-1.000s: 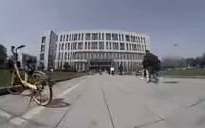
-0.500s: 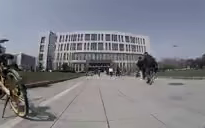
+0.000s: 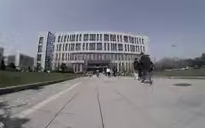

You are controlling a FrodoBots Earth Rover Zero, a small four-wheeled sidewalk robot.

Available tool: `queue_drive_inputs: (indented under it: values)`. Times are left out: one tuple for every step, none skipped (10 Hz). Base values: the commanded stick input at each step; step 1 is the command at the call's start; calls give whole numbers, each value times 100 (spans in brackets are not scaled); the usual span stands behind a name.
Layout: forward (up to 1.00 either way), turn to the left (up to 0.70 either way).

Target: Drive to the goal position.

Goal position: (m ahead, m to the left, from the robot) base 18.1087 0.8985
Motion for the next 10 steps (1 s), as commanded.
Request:
queue_drive_inputs:
  values:
    - [100, 0]
    - [100, 0]
    - [100, 0]
    - [100, 0]
    - [100, 0]
    - [100, 0]
    - [100, 3]
    - [100, 12]
    - [100, 24]
    - [100, 37]
